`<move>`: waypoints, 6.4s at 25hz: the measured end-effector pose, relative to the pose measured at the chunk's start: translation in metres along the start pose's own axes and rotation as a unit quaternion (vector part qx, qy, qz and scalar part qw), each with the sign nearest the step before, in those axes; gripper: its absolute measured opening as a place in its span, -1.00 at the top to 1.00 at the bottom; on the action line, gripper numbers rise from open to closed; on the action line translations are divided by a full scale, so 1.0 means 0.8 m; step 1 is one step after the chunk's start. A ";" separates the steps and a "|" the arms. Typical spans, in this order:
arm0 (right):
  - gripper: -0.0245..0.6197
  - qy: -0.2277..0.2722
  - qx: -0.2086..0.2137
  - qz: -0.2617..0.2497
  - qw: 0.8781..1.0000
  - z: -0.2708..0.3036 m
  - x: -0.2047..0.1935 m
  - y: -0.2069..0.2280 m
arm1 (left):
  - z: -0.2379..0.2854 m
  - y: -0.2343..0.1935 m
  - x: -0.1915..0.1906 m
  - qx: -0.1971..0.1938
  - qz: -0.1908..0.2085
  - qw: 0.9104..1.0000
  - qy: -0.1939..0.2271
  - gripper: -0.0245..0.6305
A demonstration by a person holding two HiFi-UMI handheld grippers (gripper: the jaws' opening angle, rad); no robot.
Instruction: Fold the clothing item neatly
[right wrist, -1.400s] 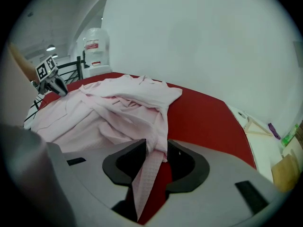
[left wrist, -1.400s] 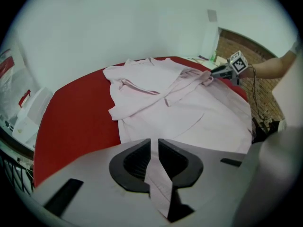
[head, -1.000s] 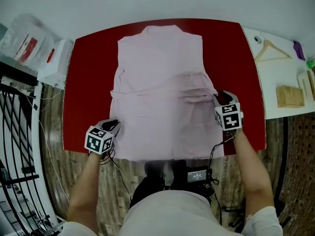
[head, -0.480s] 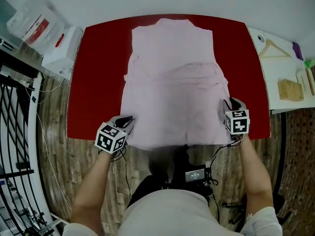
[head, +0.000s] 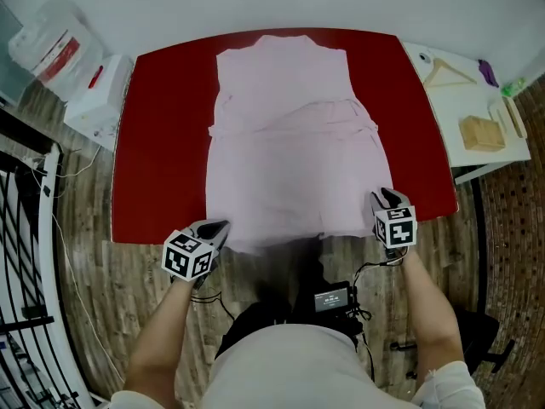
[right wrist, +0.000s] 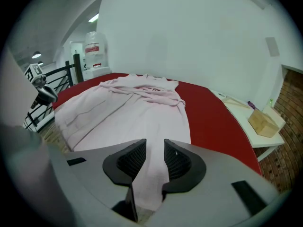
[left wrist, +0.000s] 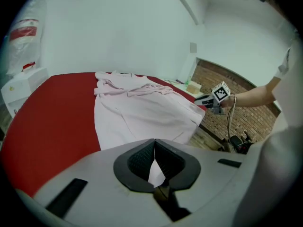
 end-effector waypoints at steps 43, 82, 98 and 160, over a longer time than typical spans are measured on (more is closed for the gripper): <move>0.47 -0.062 0.117 -0.061 0.989 -0.049 -0.219 0.010 | 0.004 0.110 -0.187 0.058 -0.178 0.982 0.024 0.50; 0.21 -0.096 0.191 -0.125 0.969 0.162 -0.313 0.006 | 0.147 -0.024 -0.251 0.089 -0.111 0.990 0.016 0.47; 0.84 -0.167 0.214 0.004 0.962 0.096 -0.341 -0.018 | 0.091 0.035 -0.262 0.029 -0.145 0.989 0.006 0.85; 0.85 0.009 0.222 -0.090 0.971 -0.215 0.113 -0.016 | -0.225 0.059 0.146 -0.134 -0.057 0.960 0.241 0.85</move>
Point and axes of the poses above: the fingertips, and each gripper's own axes: z forward along the fingers, y to its right, x out of its top, the point moved 2 cm from there along -z, backward along the fingers, and after that the axes turned 8 degrees about z, right-handed, at the moved point
